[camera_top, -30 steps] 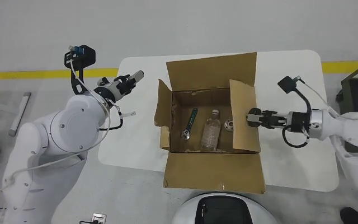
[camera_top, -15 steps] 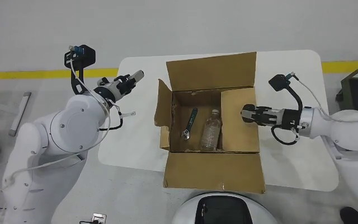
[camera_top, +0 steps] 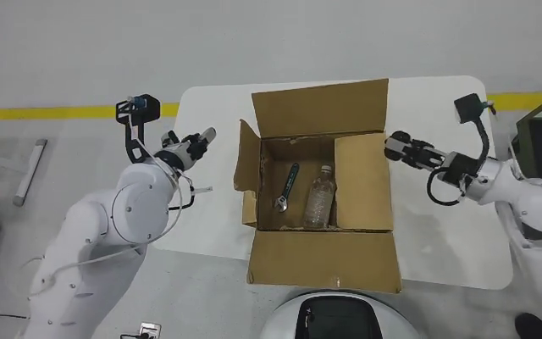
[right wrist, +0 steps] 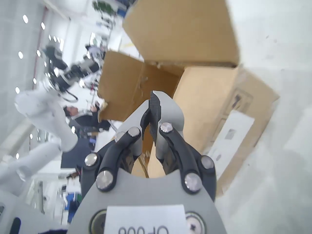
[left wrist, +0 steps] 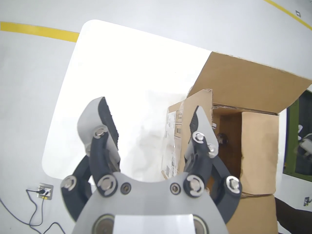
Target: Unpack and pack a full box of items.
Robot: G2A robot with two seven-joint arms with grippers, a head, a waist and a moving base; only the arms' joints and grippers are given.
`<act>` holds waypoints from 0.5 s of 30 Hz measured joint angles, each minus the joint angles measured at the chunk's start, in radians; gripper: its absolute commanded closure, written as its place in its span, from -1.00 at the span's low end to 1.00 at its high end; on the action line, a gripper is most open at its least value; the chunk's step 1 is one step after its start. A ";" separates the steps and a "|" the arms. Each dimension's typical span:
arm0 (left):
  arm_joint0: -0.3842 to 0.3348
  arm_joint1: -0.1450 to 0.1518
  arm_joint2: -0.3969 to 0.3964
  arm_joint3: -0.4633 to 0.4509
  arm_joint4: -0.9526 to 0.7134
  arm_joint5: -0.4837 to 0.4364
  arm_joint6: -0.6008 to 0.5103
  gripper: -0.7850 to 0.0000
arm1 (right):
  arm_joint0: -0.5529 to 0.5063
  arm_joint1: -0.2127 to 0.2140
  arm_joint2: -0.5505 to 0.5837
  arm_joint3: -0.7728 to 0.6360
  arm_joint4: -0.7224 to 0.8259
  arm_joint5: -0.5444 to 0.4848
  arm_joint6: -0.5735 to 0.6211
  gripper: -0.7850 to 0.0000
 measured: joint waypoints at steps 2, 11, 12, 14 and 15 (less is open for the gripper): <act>0.026 0.003 0.010 0.006 0.048 -0.001 -0.010 1.00 | -0.020 -0.003 0.047 0.014 0.048 0.005 -0.096 1.00; 0.095 -0.010 0.046 0.028 0.013 -0.049 -0.034 1.00 | 0.088 -0.012 0.015 0.246 0.105 0.090 -0.212 1.00; 0.095 -0.013 0.053 0.022 0.000 -0.066 -0.037 1.00 | 0.117 -0.013 -0.006 0.273 0.100 0.097 -0.204 1.00; 0.086 -0.020 0.073 0.006 -0.021 -0.112 -0.047 1.00 | 0.186 -0.016 -0.054 0.334 0.086 0.096 -0.193 1.00; 0.079 -0.023 0.082 0.001 -0.029 -0.134 -0.053 1.00 | 0.214 -0.018 -0.074 0.360 0.070 0.094 -0.191 1.00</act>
